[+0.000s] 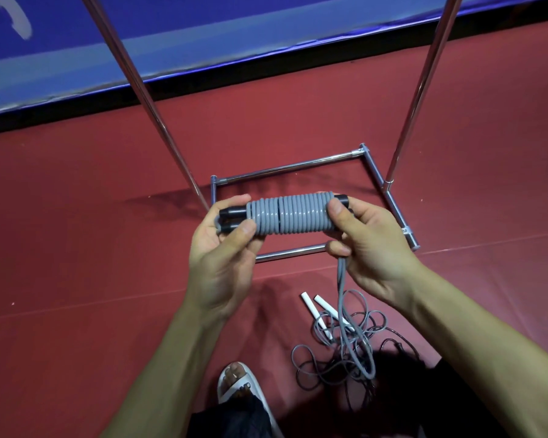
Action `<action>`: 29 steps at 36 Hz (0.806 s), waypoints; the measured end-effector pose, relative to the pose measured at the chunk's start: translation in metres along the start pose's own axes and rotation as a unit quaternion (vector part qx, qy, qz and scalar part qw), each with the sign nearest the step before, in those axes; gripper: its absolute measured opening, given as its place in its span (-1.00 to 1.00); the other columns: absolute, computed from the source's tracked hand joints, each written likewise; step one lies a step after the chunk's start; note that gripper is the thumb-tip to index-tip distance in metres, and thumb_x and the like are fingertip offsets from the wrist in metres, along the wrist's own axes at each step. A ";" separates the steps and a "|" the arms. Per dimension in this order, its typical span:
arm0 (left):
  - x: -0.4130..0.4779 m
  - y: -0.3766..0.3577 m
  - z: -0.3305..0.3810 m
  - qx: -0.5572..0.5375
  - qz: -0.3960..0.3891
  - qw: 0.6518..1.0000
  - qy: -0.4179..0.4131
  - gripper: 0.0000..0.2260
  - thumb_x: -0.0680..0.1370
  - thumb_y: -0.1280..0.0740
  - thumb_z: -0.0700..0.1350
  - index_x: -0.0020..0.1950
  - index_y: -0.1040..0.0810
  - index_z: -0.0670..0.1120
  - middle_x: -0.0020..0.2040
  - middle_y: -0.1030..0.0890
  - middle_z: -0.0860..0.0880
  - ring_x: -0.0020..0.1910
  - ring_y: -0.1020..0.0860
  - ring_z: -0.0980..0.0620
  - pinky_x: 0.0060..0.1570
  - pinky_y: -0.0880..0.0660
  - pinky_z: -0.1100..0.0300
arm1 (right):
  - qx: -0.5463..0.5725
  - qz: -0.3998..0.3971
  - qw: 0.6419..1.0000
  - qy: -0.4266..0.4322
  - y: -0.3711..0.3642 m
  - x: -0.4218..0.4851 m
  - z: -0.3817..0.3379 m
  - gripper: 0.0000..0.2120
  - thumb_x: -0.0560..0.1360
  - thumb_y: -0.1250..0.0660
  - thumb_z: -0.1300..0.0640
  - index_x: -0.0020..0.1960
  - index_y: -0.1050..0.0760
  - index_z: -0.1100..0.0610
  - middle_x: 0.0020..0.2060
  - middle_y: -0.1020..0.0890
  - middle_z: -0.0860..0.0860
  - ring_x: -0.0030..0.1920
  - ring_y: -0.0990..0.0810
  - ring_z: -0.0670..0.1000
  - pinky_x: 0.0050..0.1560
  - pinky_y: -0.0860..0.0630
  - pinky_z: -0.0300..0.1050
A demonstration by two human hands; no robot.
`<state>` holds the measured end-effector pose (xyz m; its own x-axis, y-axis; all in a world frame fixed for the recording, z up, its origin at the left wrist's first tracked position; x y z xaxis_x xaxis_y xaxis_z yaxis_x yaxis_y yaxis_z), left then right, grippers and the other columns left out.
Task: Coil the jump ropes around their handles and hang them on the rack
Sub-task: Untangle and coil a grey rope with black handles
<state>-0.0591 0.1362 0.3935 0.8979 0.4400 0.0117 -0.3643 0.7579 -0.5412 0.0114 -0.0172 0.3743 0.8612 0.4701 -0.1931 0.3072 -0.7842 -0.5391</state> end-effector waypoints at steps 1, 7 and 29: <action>-0.001 -0.002 -0.001 -0.003 -0.006 1.000 0.001 -0.74 0.39 -0.24 -0.34 0.06 -0.49 -0.19 -0.21 -0.61 -0.04 -0.17 -0.60 0.10 -0.03 -0.57 0.21 | 0.018 0.001 1.000 -0.009 -0.001 0.001 0.001 -0.76 0.35 -0.39 0.11 -0.08 -0.57 0.26 -0.23 -0.43 0.08 -0.36 -0.29 -0.13 -0.51 -0.22 -0.35; -0.001 -0.001 -0.005 -0.040 0.012 0.999 0.008 -0.75 0.41 -0.25 -0.33 0.07 -0.51 -0.18 -0.16 -0.61 -0.05 -0.13 -0.60 0.09 -0.04 -0.56 0.24 | 0.110 -0.081 0.991 0.008 -0.011 -0.001 -0.006 -0.50 0.18 -0.50 0.19 0.11 -0.60 0.24 -0.20 -0.63 0.00 -0.30 -0.50 -0.16 -0.30 -0.45 -0.36; 0.006 0.006 -0.002 0.018 -0.029 0.999 0.020 -0.51 0.22 -0.64 -0.01 0.05 -0.62 -0.16 -0.09 -0.64 -0.08 -0.04 -0.63 0.02 0.04 -0.57 0.11 | -0.145 -0.013 0.989 0.019 -0.003 -0.001 -0.009 -0.76 0.37 -0.36 0.00 -0.21 -0.49 0.19 -0.37 -0.19 0.05 -0.48 -0.12 -0.11 -0.52 -0.07 -0.27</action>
<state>-0.0553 0.1420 0.3884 0.9268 0.3756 0.0089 -0.3189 0.7989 -0.5099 0.0132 -0.0186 0.3835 0.8642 0.4809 -0.1482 0.4282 -0.8575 -0.2854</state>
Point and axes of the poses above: each hand's wrist, its own x-axis towards the middle knuckle, its own y-axis out of the back of the hand, z = x × y, the point moved 8 cm from there along x, towards the middle knuckle
